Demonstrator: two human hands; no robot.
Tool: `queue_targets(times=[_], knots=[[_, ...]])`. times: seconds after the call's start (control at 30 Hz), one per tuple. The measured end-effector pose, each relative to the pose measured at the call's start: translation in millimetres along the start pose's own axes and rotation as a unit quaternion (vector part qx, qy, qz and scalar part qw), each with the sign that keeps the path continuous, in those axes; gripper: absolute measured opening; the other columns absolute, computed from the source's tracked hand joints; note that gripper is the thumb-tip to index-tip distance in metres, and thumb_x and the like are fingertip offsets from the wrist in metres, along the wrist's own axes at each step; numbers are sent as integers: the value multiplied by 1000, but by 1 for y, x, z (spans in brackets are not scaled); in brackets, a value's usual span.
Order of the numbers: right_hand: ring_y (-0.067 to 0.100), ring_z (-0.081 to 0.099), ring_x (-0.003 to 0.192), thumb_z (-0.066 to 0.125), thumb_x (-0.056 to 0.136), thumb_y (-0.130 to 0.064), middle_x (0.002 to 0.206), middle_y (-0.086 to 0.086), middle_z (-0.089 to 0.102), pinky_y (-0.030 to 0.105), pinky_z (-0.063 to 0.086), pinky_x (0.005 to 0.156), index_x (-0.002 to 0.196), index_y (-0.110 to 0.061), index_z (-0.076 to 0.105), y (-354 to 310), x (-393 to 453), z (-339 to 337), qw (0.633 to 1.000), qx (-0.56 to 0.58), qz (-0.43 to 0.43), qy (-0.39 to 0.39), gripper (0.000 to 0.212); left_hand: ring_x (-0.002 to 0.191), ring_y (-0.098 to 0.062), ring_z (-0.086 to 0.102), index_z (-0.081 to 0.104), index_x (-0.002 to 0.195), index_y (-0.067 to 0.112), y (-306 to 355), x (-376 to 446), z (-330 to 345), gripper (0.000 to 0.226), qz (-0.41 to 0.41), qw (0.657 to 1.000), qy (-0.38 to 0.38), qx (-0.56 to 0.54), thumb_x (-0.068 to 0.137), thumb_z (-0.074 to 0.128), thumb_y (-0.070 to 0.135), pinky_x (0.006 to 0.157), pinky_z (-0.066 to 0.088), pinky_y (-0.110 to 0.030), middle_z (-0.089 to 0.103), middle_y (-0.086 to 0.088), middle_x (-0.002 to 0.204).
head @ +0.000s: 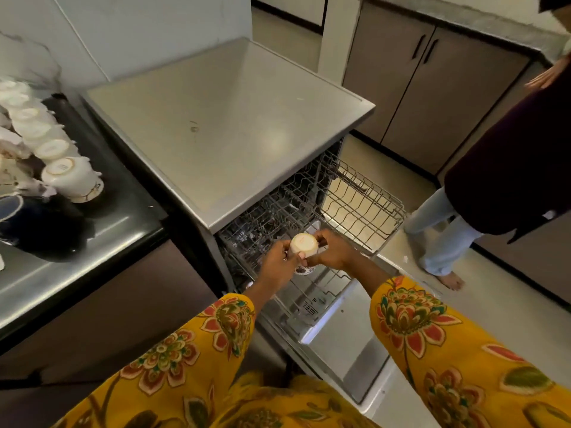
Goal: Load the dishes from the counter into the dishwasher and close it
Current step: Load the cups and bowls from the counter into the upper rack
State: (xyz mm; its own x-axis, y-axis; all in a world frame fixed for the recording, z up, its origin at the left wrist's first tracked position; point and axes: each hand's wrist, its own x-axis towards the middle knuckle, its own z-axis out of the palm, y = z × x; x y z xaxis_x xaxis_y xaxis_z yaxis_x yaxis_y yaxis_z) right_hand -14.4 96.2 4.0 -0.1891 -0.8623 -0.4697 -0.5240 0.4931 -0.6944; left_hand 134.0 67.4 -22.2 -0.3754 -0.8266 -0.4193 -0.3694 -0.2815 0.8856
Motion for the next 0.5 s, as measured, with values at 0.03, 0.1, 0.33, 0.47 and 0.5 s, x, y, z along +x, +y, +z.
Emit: queue_targets(times=[0.03, 0.1, 0.33, 0.47, 0.5], knots=[[21, 49, 103, 84, 67, -22, 109, 2, 50, 41, 43, 93, 116, -11, 49, 7, 3, -1, 1000, 0, 7, -6, 62, 114, -29, 55, 48, 120, 5, -3, 3, 6, 39, -11, 1000, -3, -3, 85, 66, 9, 97, 46, -48, 58, -14, 122], [19, 49, 102, 83, 68, -21, 111, 3, 51, 38, 43, 92, 117, -10, 49, 21, 7, -3, 999, 5, 24, -23, 61, 115, -29, 55, 49, 121, 4, -9, 9, 18, 42, -27, 1000, -7, -2, 84, 68, 7, 98, 46, -48, 58, -14, 123], [21, 47, 112, 78, 73, -12, 120, 4, 49, 36, 40, 98, 124, -11, 45, 69, 28, 2, 991, 42, 102, -69, 61, 112, -27, 55, 49, 124, 0, -32, 28, 57, 43, -115, 993, 4, -8, 84, 65, 0, 93, 47, -36, 58, -14, 118], [24, 47, 116, 74, 74, -8, 124, 6, 51, 40, 41, 100, 124, -13, 45, 86, 41, 10, 984, 64, 140, -86, 57, 115, -27, 55, 51, 128, 3, -46, 40, 70, 46, -157, 987, 25, 3, 84, 65, 1, 96, 47, -36, 59, -14, 121], [25, 48, 116, 71, 75, -6, 124, 6, 51, 41, 42, 100, 123, -14, 46, 89, 44, 12, 982, 70, 151, -88, 55, 116, -29, 55, 51, 129, 2, -49, 42, 72, 46, -170, 985, 31, -3, 84, 64, 0, 97, 47, -37, 59, -15, 123]])
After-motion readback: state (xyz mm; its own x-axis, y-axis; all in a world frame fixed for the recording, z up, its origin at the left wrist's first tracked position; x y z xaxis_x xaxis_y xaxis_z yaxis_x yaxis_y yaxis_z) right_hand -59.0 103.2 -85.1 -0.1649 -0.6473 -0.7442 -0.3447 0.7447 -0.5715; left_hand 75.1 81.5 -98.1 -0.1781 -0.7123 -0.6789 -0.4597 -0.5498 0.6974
